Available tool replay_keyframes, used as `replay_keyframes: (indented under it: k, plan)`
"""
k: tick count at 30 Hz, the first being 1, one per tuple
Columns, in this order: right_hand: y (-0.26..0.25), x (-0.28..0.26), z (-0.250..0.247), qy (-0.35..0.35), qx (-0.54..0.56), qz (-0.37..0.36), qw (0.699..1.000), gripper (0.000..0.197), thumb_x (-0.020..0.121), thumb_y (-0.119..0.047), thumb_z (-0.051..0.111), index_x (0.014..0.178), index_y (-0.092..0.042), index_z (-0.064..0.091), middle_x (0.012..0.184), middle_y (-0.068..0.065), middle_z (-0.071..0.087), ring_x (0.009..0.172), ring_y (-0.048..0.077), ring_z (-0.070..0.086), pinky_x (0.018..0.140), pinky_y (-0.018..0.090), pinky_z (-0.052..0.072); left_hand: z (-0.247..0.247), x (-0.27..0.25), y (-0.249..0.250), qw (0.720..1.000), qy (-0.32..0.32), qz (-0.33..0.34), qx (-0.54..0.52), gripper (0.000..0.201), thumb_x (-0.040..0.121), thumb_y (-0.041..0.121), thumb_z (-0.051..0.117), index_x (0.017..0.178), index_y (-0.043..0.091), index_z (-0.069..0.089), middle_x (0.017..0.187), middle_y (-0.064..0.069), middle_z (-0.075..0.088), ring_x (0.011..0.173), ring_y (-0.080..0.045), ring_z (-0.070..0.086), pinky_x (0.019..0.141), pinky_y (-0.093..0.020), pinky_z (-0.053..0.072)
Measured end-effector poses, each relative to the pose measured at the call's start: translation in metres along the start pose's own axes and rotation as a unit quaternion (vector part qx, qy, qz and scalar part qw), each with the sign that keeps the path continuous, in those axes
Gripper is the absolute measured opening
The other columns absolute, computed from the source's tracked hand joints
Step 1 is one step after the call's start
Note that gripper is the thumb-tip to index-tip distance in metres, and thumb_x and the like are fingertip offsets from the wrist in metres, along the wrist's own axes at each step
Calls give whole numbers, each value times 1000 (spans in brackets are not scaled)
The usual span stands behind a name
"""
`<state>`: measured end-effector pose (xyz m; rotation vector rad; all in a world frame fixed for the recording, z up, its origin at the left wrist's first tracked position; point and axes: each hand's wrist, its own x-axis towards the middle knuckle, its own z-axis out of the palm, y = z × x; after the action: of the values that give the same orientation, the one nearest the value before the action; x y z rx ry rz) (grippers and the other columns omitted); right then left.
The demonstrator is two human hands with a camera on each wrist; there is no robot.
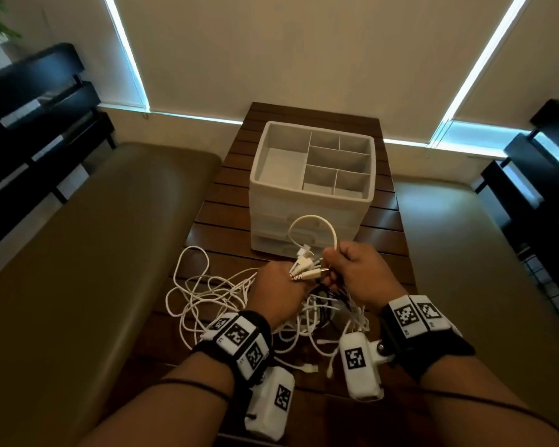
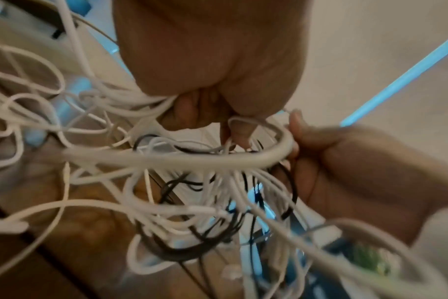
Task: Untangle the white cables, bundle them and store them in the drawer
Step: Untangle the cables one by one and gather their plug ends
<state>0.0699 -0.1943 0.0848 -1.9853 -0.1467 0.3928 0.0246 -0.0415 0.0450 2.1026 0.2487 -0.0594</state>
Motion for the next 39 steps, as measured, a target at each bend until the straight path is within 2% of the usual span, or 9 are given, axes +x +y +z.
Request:
replay_keyframes:
  k: [4,7,9,12,17,23,25,29,39]
  plan:
    - [12,0,-12,68,50,33,996,30,100,-19,47,79,-2,60,66,11,65,57,21,63,51,26,51,-7,8,-15,983,48,-129,-124,11,78,20,76,83,10,77,70,-8,72,66,-24,65,63,-38,51]
    - [20,1,-26,171,271,78,944,31,102,-18,42,77,-3,55,67,12,63,51,17,61,47,21,53,-21,13,-27,981,71,-153,-92,17,76,23,79,79,7,76,59,-4,63,60,-20,59,55,-28,40]
    - [27,2,-32,220,327,78,916,31,102,-22,41,78,-6,54,70,12,63,49,15,61,48,20,54,-29,16,-34,984,78,-155,-47,26,79,26,78,86,1,75,72,-14,69,75,-29,67,61,-34,43]
    - [30,3,-31,192,232,57,952,29,101,-21,44,79,-7,57,72,12,66,54,16,64,50,23,55,-33,13,-35,987,64,-126,71,29,80,31,74,89,3,74,88,-18,72,89,-33,68,68,-35,47]
    - [15,4,-14,84,76,12,993,24,96,-13,53,77,-1,63,70,14,68,56,18,65,57,30,56,-24,-3,-7,990,123,-39,-52,41,58,32,90,92,24,68,85,6,72,78,-10,68,73,-30,56]
    - [-2,1,-8,98,184,10,978,29,100,-16,47,79,0,58,64,14,65,50,19,62,49,24,53,-3,-10,2,997,0,-57,-53,47,42,55,86,72,21,73,67,7,73,63,-5,69,60,-30,58]
    - [-3,-1,-6,84,240,15,967,30,100,-17,45,78,1,56,63,14,64,50,19,61,46,22,50,7,-12,1,994,-27,-68,-84,35,50,41,90,70,19,73,64,5,71,58,-5,67,56,-27,54]
    - [2,1,-15,106,254,34,961,31,100,-18,44,76,-2,55,63,14,62,49,18,60,44,20,49,16,-19,1,981,19,-65,-181,14,66,9,83,72,18,73,61,6,68,55,-3,61,56,-21,46]
    - [22,-3,-29,219,266,84,935,23,99,-16,48,79,-7,55,70,12,61,45,9,60,42,18,50,4,-13,-4,987,58,-28,-148,13,71,17,84,81,19,75,66,11,69,58,7,62,55,-11,46]
